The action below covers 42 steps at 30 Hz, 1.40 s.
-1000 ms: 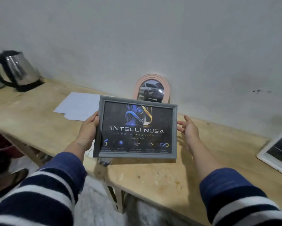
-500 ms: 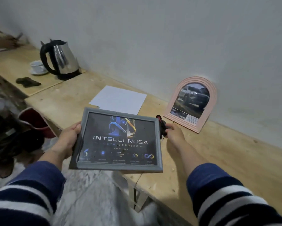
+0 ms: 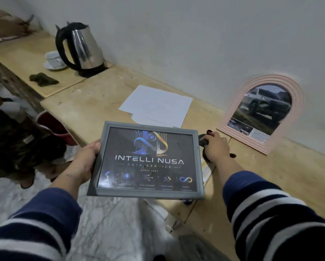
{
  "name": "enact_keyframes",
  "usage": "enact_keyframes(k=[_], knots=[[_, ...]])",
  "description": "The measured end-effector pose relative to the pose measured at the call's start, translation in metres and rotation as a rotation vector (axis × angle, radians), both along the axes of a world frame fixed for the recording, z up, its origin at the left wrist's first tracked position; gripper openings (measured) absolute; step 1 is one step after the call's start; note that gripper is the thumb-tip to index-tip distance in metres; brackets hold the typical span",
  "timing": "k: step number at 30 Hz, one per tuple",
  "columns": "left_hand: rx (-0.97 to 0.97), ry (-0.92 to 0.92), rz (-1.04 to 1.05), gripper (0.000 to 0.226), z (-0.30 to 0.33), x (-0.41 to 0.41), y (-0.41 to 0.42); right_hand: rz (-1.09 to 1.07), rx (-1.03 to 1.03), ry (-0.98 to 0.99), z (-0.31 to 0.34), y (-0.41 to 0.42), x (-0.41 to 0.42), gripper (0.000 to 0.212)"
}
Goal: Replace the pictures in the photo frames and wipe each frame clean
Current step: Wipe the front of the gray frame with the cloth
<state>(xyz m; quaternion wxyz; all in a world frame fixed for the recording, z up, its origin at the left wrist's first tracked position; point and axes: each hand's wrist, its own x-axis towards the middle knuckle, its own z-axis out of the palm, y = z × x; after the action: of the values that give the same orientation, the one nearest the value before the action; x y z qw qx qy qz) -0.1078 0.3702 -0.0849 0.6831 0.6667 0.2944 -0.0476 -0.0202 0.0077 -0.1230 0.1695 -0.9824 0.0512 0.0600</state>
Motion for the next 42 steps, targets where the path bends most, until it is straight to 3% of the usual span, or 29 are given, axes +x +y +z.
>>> enact_keyframes(k=[6,10,16,19,26,30,34,40,42], knots=[[-0.053,0.043,-0.082,0.040,-0.001,0.013,-0.037,-0.337,0.293,-0.192,0.018,-0.035,-0.026,0.038],[-0.093,0.046,-0.228,0.036,0.002,0.021,-0.091,-0.541,0.151,-0.223,0.040,-0.094,-0.063,0.018],[-0.093,0.058,-0.458,0.022,0.006,0.020,-0.196,-0.876,0.042,-0.263,0.052,-0.192,-0.144,0.049],[-0.105,0.122,-0.539,0.025,0.005,0.010,-0.246,-0.955,0.071,-0.231,0.056,-0.225,-0.179,0.044],[-0.077,0.145,-0.593,0.026,-0.020,-0.003,-0.335,-0.855,0.075,-0.170,0.028,-0.290,-0.229,0.033],[-0.019,0.158,-0.570,0.028,-0.041,-0.001,-0.353,-0.794,0.013,-0.238,0.020,-0.308,-0.225,0.029],[0.057,0.190,-0.528,0.033,-0.051,0.001,-0.360,-0.673,-0.032,-0.184,0.017,-0.312,-0.205,0.028],[0.140,0.228,-0.447,0.017,-0.055,0.005,-0.366,-0.563,-0.049,-0.054,0.000,-0.310,-0.199,0.038],[0.134,0.254,-0.394,0.021,-0.055,0.003,-0.370,-0.575,-0.024,-0.070,-0.006,-0.309,-0.210,0.040]])
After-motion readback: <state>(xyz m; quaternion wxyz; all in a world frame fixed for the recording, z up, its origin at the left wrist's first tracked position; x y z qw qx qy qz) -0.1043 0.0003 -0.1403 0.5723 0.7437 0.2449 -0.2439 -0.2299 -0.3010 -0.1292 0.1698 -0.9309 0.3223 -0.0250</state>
